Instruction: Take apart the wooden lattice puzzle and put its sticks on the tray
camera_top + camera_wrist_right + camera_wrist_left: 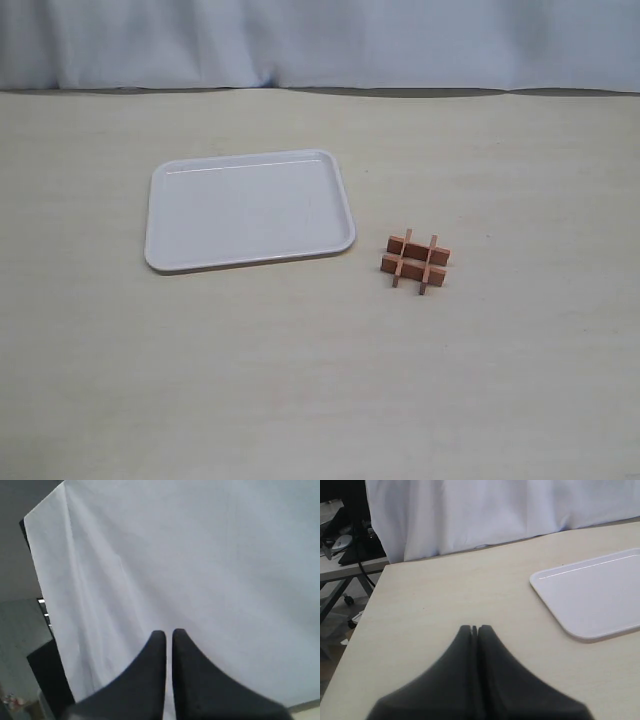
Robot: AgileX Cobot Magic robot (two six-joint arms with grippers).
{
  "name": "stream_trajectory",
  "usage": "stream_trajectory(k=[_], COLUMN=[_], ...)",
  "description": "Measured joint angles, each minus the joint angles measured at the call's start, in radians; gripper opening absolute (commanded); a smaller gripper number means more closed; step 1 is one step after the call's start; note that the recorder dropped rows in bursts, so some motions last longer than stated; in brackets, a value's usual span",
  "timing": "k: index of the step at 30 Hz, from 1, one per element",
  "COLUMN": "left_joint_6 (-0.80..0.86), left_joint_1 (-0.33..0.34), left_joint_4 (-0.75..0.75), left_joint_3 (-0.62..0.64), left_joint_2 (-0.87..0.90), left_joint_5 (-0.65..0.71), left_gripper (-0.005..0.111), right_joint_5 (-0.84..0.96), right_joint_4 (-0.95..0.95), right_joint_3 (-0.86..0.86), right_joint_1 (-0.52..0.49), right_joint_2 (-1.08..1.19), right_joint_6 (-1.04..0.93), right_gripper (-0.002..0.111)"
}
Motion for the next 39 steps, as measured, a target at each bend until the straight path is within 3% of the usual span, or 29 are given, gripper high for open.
stream_trajectory(k=[3,7,10,15,18,21,29,34,39], left_joint_6=[0.0,0.0,0.0,0.0,0.0,0.0,0.0,0.0,0.0], left_joint_1=[0.0,0.0,0.0,0.0,0.0,0.0,0.0,0.0,0.0], left_joint_4=[0.0,0.0,0.0,0.0,0.0,0.0,0.0,0.0,0.0], left_joint_3=[0.0,0.0,0.0,0.0,0.0,0.0,0.0,0.0,0.0], left_joint_2=[0.0,0.0,0.0,0.0,0.0,0.0,0.0,0.0,0.0], left_joint_5=[0.0,0.0,0.0,0.0,0.0,0.0,0.0,0.0,0.0], left_gripper=[0.0,0.0,0.0,0.0,0.0,0.0,0.0,0.0,0.0], right_joint_5=[0.063,0.241,0.409,0.818,1.058,1.167,1.084,0.945,0.78], right_joint_4=[0.029,0.098,0.113,-0.014,-0.119,-0.182,-0.063,-0.037,-0.12], right_joint_3=[0.0,-0.083,-0.245,-0.55,-0.665,-0.71,-0.697,-0.697,-0.697], right_joint_1=[0.0,0.0,0.0,0.0,0.0,0.0,0.032,0.175,0.323], right_joint_2=[0.0,0.08,0.26,0.601,0.776,0.934,1.262,1.363,1.394], right_joint_6=[0.067,-0.175,-0.343,-0.421,-0.424,-0.406,-0.413,-0.332,-0.055], right_gripper=[0.005,0.005,0.005,0.005,0.005,0.005,0.005,0.005,0.005])
